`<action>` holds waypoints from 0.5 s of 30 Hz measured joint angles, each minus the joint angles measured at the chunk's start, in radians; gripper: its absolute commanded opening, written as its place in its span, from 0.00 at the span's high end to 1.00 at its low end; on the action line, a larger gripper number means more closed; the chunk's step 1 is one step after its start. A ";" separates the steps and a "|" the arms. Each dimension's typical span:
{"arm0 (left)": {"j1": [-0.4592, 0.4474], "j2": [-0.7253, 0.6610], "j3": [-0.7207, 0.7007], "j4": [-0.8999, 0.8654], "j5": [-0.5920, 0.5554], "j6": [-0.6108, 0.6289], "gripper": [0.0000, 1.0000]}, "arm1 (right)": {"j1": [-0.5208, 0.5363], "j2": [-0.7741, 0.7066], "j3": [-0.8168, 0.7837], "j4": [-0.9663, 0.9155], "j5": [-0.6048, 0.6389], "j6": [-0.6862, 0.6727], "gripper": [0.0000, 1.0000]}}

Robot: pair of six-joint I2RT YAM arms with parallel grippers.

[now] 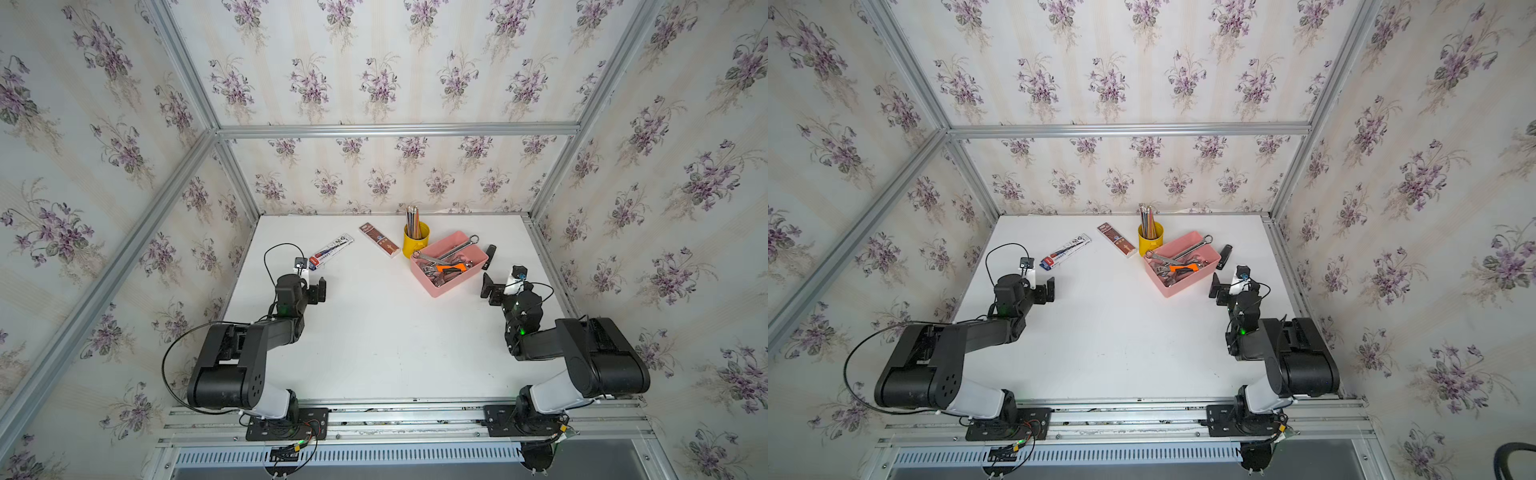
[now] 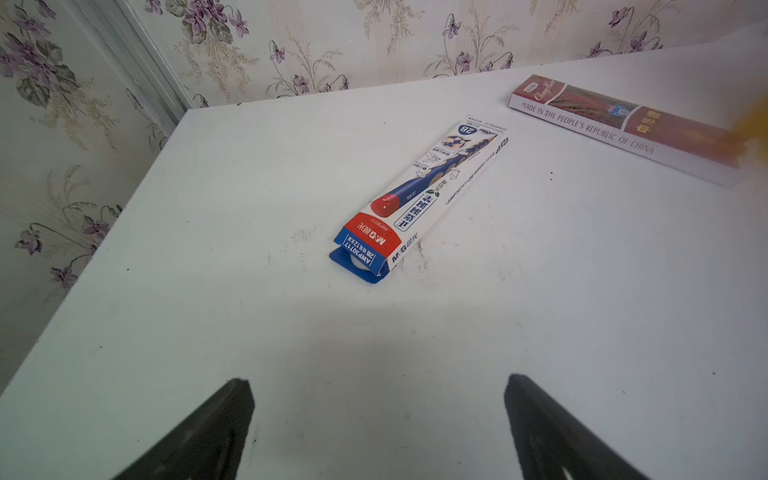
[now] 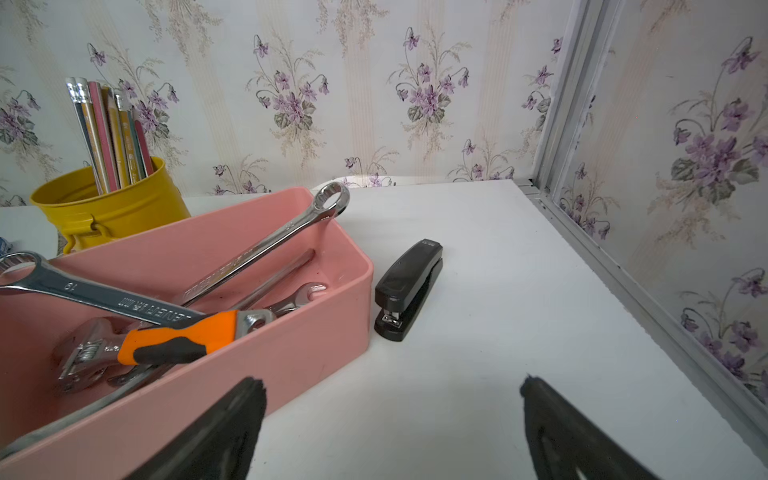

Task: Take out the wrench from the storage box
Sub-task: Move the storage box to the center of the board.

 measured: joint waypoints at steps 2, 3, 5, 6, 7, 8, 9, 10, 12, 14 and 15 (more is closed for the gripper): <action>0.000 0.003 0.006 -0.004 0.000 0.000 0.01 | 0.000 0.000 0.000 0.000 0.000 0.000 0.00; 0.000 0.003 0.006 -0.003 0.000 0.000 0.01 | 0.000 0.000 0.000 0.000 0.000 0.000 0.00; 0.000 0.003 0.005 -0.001 0.000 0.000 0.01 | 0.000 0.000 0.000 0.000 0.000 0.000 0.00; 0.000 0.003 0.005 0.000 0.000 0.000 0.01 | 0.000 0.000 0.000 0.000 0.000 0.000 0.00; 0.000 0.003 0.005 0.000 0.000 0.000 0.01 | 0.000 0.000 0.000 0.000 0.000 0.000 0.00; 0.000 0.003 0.003 0.000 0.000 0.000 0.01 | 0.000 0.000 0.000 -0.001 0.000 0.000 0.00; 0.000 0.002 0.001 0.000 0.000 0.000 0.01 | -0.003 0.000 0.002 -0.002 -0.004 0.000 0.00; 0.000 0.001 0.000 0.000 0.000 0.000 0.01 | -0.005 0.000 0.002 -0.002 -0.006 0.000 0.00; 0.000 -0.007 0.003 -0.013 0.000 0.000 0.01 | -0.007 -0.005 0.001 -0.002 -0.006 0.000 0.00; 0.000 -0.036 0.026 -0.059 0.006 0.002 0.01 | -0.007 -0.037 -0.001 -0.022 -0.006 0.001 0.00; 0.000 -0.065 0.045 -0.092 0.012 0.007 0.01 | -0.006 -0.082 0.006 -0.057 -0.007 0.001 0.00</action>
